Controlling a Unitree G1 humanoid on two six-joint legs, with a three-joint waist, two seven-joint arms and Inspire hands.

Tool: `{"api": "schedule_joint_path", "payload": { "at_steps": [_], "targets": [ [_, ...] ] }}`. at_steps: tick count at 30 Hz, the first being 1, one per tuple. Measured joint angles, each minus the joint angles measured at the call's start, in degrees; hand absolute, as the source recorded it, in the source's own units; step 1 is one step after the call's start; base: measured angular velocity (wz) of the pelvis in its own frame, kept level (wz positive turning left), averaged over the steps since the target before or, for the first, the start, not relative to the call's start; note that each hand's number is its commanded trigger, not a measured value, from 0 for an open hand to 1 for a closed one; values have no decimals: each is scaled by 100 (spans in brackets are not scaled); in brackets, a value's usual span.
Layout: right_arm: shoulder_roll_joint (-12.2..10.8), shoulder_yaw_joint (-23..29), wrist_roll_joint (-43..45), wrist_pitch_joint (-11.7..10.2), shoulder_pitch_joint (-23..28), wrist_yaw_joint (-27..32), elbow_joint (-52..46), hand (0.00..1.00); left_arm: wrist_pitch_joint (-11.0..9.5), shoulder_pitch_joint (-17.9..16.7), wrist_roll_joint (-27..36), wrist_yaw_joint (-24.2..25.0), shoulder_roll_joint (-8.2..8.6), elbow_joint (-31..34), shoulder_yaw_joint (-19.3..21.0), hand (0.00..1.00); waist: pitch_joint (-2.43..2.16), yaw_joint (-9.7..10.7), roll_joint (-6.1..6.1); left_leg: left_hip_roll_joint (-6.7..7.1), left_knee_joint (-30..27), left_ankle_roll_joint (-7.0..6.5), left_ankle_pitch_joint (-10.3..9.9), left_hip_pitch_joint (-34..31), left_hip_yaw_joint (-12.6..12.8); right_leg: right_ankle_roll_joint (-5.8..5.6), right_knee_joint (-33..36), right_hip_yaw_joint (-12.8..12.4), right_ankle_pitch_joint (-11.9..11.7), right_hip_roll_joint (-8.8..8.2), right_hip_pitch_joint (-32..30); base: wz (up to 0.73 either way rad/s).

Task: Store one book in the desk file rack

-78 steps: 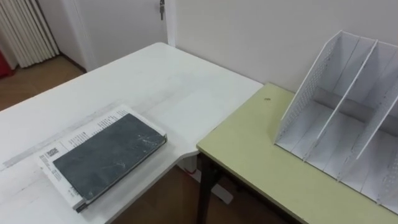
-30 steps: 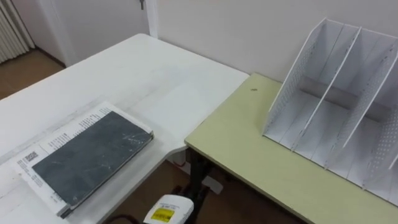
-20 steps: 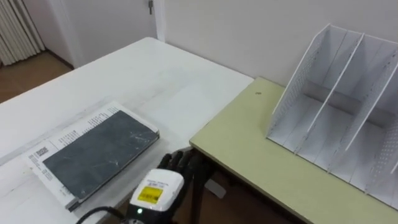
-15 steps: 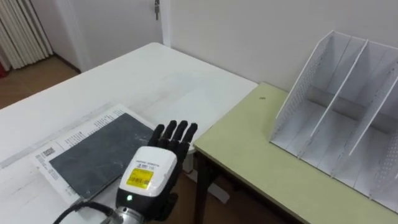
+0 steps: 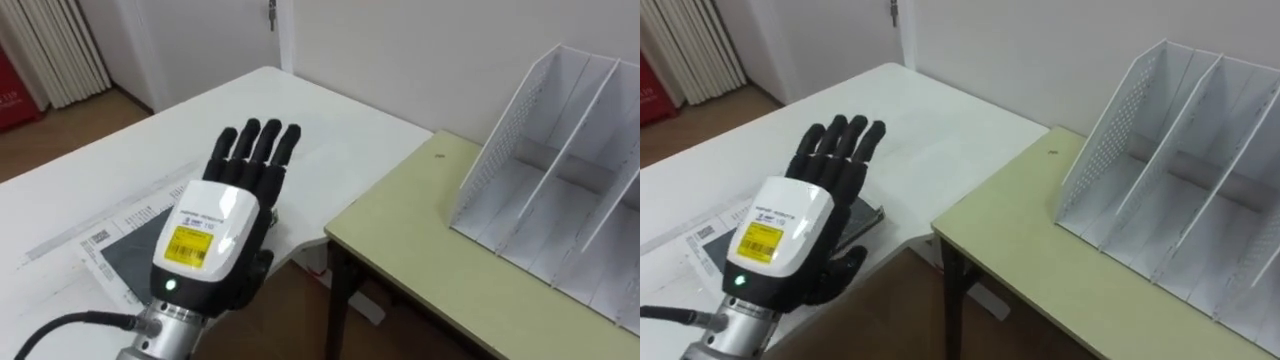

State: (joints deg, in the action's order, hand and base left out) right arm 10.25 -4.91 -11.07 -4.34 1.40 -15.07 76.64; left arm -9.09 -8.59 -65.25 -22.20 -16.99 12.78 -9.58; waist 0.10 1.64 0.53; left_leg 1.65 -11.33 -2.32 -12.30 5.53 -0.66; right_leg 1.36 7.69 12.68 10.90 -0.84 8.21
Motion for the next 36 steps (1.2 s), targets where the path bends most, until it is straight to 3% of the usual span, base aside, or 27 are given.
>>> {"api": "schedule_joint_path", "payload": {
  "at_steps": [9, 12, 17, 21, 36],
  "targets": [
    [8, 60, -1, 21, 98, 16, -45, 0, 253, -558, 0, -23, 10, -216, 148, 0, -24, -37, 35, 39, -26, 0, 0, 15, -236, -1, -9, 150, 0, 2, 74, 8],
    [10, 55, 9, 35, 136, 38, -127, 0, 383, -562, 10, -19, 63, -420, 151, 0, -38, -48, 33, 42, -41, 1, 0, 17, -250, -1, -2, 145, 0, -6, 81, 2],
    [12, 37, 14, 70, 161, 121, -184, 0, 390, -565, 92, -17, 91, -609, 150, 0, -55, -71, 31, 16, 6, 2, 1, 113, -154, 1, 13, 20, 0, 21, 111, -12],
    [12, 65, 72, 71, 159, 125, -187, 0, 417, -569, 405, -9, 255, -689, 157, 0, -58, -48, 54, 13, 37, 2, 1, 108, -114, 6, 19, -6, -5, 28, 109, -4],
    [49, 115, 88, 142, 232, 135, -343, 0, 868, -699, 498, 399, 284, -1345, 136, 0, -33, -13, 123, 20, 48, 3, 0, 98, -105, 2, -83, -1, -3, 2, 153, 0]
  ]
}}
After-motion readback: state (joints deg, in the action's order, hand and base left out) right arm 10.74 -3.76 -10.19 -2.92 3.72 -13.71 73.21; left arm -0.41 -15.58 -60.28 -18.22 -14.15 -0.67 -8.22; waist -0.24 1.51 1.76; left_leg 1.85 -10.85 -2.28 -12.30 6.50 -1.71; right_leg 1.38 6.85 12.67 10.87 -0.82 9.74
